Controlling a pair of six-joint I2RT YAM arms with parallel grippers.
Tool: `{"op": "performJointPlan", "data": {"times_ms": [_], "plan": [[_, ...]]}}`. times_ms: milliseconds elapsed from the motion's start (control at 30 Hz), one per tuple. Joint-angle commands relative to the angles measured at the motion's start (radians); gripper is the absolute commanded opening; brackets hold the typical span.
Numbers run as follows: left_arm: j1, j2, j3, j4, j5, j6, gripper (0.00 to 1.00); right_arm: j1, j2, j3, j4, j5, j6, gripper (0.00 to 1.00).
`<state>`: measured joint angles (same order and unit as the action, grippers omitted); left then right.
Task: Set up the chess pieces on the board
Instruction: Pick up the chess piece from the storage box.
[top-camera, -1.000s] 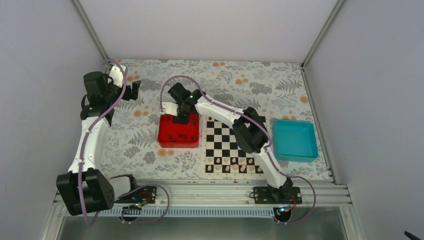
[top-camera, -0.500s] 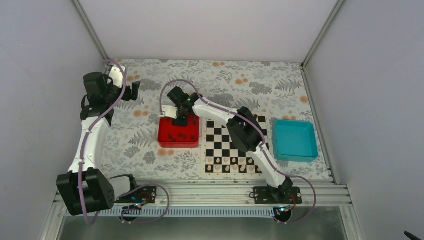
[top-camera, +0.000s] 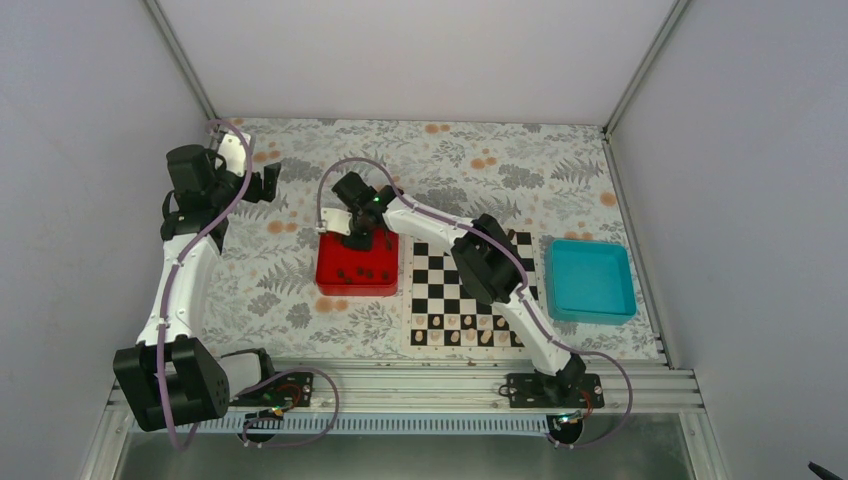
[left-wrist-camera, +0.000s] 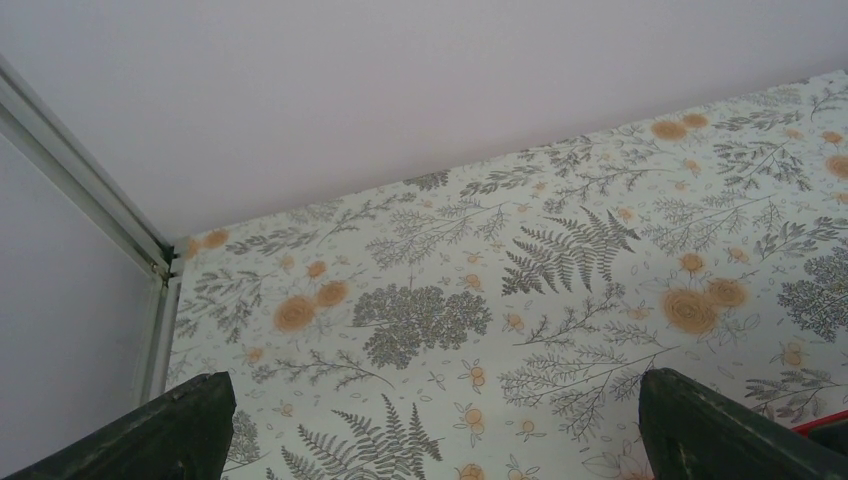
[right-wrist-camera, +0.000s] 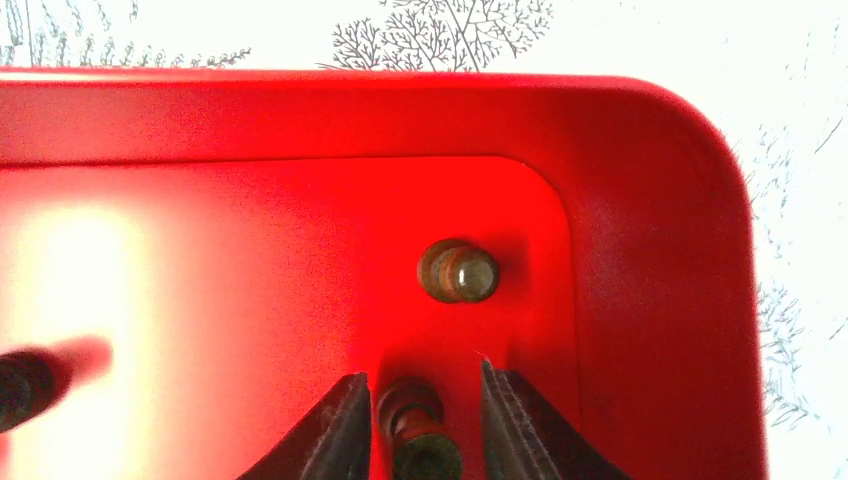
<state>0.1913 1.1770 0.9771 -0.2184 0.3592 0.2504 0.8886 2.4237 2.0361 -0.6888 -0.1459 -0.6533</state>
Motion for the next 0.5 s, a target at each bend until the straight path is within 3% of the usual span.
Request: {"op": "performJointPlan", "data": {"times_ms": [0, 67, 200, 467], "plan": [[0.007, -0.004, -0.006, 0.015, 0.022, 0.004, 1.00, 0.000, 0.030, 0.044, 0.016, -0.012, 0.017, 0.24], [0.007, -0.003, -0.005, 0.015, 0.023, 0.004, 1.00, 0.000, 0.027, 0.044, 0.015, -0.014, 0.018, 0.14], [0.007, -0.002, -0.004, 0.014, 0.024, 0.004, 1.00, -0.001, -0.007, 0.039, 0.003, -0.003, 0.021, 0.06], [0.008, -0.003, -0.003, 0.014, 0.024, 0.004, 1.00, -0.058, -0.262, -0.037, -0.068, -0.044, 0.033, 0.04]]}}
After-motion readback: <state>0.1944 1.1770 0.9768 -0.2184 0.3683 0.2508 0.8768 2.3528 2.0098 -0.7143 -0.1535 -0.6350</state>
